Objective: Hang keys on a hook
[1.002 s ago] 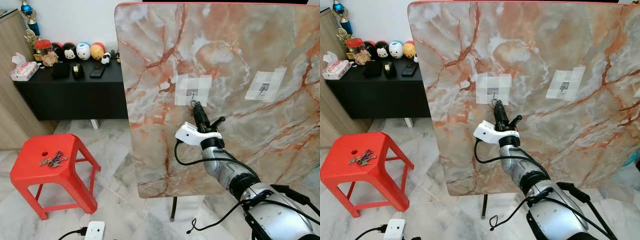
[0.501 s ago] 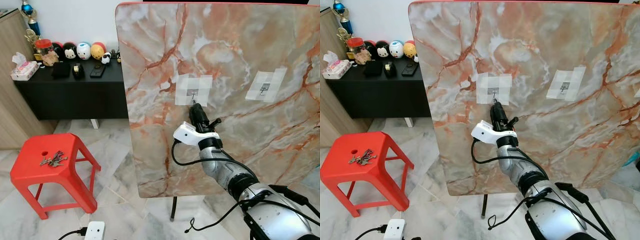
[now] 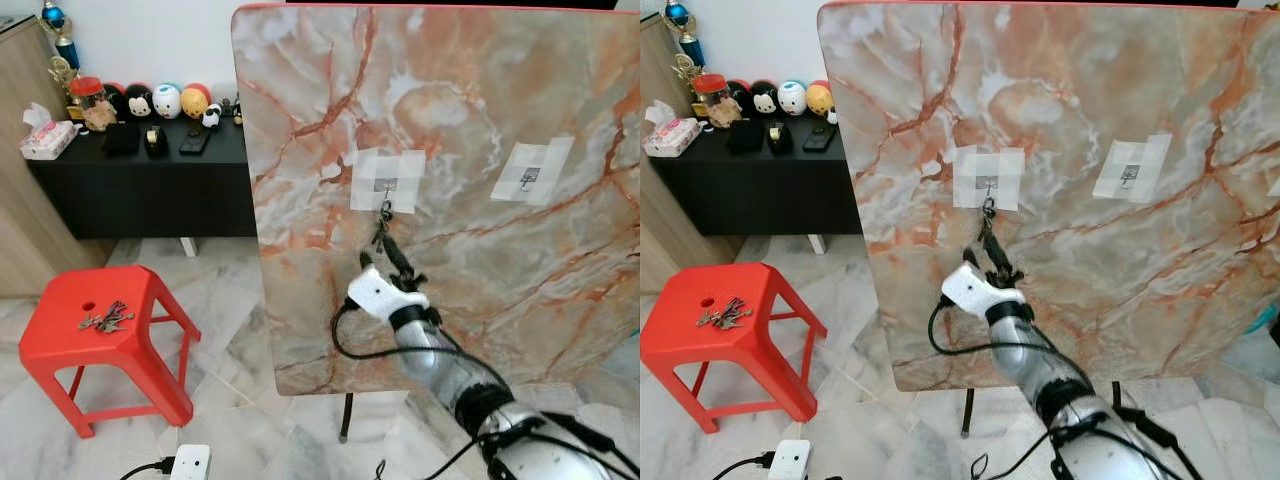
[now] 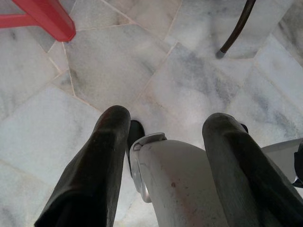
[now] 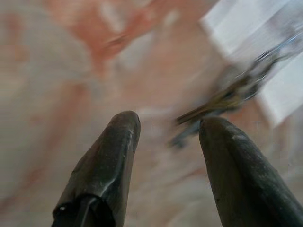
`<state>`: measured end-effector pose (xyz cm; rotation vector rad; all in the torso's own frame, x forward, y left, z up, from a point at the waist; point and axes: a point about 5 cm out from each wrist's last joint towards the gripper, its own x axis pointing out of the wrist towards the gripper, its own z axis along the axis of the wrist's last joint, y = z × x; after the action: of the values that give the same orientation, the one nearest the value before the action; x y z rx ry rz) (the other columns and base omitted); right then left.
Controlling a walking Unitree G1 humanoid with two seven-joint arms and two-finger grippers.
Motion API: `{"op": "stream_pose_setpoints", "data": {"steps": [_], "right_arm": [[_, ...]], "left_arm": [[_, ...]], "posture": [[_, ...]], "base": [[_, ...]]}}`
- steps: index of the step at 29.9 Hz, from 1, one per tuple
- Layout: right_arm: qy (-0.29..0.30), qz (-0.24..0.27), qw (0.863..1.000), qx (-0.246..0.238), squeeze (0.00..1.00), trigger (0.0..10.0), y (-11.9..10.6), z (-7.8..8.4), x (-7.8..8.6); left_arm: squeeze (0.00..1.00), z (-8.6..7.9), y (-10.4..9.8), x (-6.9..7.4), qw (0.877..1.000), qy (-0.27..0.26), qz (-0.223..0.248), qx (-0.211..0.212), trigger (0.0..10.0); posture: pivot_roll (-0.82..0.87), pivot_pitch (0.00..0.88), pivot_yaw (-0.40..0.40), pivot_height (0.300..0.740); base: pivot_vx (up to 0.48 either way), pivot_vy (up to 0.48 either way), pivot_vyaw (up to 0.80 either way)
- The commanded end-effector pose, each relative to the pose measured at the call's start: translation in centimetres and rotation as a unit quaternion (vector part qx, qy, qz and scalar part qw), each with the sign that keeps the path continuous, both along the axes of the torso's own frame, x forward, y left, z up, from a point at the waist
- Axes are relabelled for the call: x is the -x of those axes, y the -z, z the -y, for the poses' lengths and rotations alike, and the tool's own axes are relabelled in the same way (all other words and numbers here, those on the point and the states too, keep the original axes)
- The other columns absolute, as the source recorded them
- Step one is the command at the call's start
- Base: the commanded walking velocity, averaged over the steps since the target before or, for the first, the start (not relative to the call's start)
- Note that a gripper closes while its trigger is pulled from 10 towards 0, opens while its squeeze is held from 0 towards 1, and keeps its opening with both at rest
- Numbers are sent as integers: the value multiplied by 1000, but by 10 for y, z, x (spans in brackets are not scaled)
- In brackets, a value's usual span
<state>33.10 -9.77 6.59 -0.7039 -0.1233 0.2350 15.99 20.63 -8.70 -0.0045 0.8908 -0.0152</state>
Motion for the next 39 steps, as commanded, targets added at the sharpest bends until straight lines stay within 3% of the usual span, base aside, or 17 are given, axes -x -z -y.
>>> {"op": "stream_pose_setpoints", "data": {"steps": [1,5,7,8,10,11,12,13,15,18,19,22,28,32,39], "right_arm": [[-10,-33,999,-41,0,10000,6,2,5],[30,-99,990,-94,0,10000,26,12,15],[93,-183,965,-163,0,10000,50,24,28],[145,-236,941,-196,0,10000,68,34,40],[202,-285,913,-213,0,10000,84,47,52],[248,-325,884,-225,0,10000,98,57,65],[264,-339,874,-228,0,10000,103,61,71],[264,-339,874,-228,0,10000,103,61,71],[309,-387,827,-266,0,10000,122,69,96],[322,-397,813,-277,0,10000,128,70,104],[338,-405,794,-301,0,10000,132,71,112],[364,-426,760,-330,0,10000,141,74,126],[374,-464,741,-310,0,10000,154,79,151],[375,-469,731,-324,0,10000,156,81,156],[356,-475,735,-328,0,10000,155,81,153]], "left_arm": [[0,2,2,3,1000,-3,-5,2,10000],[0,2,1,2,1000,-3,-5,2,10000],[0,4,1,1,1000,-3,-2,2,10000],[0,5,1,-1,1000,-3,1,3,10000],[0,6,0,-2,1000,-3,4,3,10000],[0,6,0,-3,1000,-3,7,3,10000],[0,5,-1,-3,1000,-4,8,3,10000],[0,5,-1,-3,1000,-4,8,3,10000],[0,1,-2,-3,1000,-6,10,-1,10000],[0,-2,-2,-4,1000,-6,10,-4,10000],[0,-3,-3,-4,1000,-1,9,-7,10000],[0,-5,-3,-5,1000,1,8,-9,10000],[0,-5,-3,-5,1000,2,4,-11,10000],[0,-5,-3,-6,1000,3,0,-14,10000],[0,-11,-4,-8,1000,-9,-1,-19,10000]], "posture": [[111,0,-68,740],[101,0,-74,740],[99,0,-75,740],[101,0,-74,740],[102,1,-73,740],[107,5,-72,740],[108,7,-71,740],[108,7,-71,740],[108,11,-62,740],[102,8,-53,740],[102,1,-52,740],[107,0,-52,740],[123,0,-54,740],[115,0,-50,740],[103,0,-53,740]], "base": [[0,0,0],[0,0,0],[0,0,0],[0,0,0],[0,0,0],[0,0,0],[0,0,0],[0,0,0],[0,0,0],[0,0,0],[0,0,0],[0,0,0],[0,0,0],[0,0,0],[0,0,0]]}}
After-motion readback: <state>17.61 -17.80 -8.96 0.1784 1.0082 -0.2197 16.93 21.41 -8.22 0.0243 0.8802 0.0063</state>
